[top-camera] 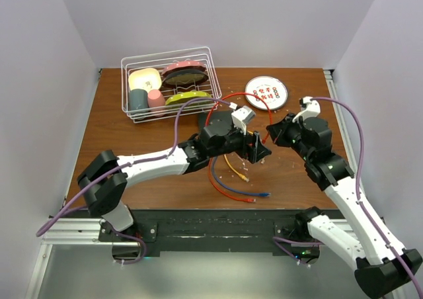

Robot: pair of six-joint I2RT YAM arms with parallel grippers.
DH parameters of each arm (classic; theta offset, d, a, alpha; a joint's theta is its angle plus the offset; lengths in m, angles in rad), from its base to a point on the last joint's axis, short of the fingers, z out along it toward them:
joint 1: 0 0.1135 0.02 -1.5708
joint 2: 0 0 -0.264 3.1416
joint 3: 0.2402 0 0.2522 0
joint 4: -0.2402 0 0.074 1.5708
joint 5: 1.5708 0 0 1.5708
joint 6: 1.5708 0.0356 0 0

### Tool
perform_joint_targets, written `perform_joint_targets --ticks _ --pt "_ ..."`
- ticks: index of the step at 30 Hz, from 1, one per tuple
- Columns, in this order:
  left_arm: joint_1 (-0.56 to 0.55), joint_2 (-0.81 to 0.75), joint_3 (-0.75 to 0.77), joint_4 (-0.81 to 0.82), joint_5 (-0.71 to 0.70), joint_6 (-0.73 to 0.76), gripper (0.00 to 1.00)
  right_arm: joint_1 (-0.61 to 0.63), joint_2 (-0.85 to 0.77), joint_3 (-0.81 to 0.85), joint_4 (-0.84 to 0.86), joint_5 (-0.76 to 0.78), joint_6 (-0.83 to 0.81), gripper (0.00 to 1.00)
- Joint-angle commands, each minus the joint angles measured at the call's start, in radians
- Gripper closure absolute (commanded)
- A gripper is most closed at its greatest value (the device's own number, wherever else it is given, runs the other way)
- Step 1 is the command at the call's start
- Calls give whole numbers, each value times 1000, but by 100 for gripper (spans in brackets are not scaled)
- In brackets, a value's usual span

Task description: Insert the plug into the switch port

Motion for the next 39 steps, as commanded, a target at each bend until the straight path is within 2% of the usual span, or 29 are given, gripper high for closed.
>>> perform_joint_targets --ticks 1,2,5,6,12,17,20,25,28,31,33,39 --pt "-16 15 69 110 89 17 20 -4 -10 -37 93 -115 67 100" --pt "-16 20 77 102 90 20 23 -3 -13 -42 97 -126 70 100" --pt "-16 43 101 66 108 38 48 -3 -25 -42 99 -117 74 100" --pt "-18 44 100 64 126 38 52 -3 -38 -34 100 -98 71 100" --pt "-16 26 59 81 123 32 58 -3 -45 10 65 -51 42 100" --pt "-16 5 43 78 129 41 78 -3 -51 12 53 -51 53 100" --pt "-15 -14 19 75 129 47 77 -3 -62 18 44 -31 53 100" --pt "-15 -46 -24 64 137 58 63 -4 -73 24 44 -31 60 100" --pt "-15 -60 -40 56 142 61 62 -3 -74 22 48 -32 67 100" --pt "-13 -81 -61 90 140 49 77 -4 -74 18 54 -41 71 100" --pt "-10 -95 -64 101 136 43 100 -3 -76 15 48 -41 73 100" --pt "50 -150 -79 69 183 32 100 -3 -81 21 14 -43 42 100"
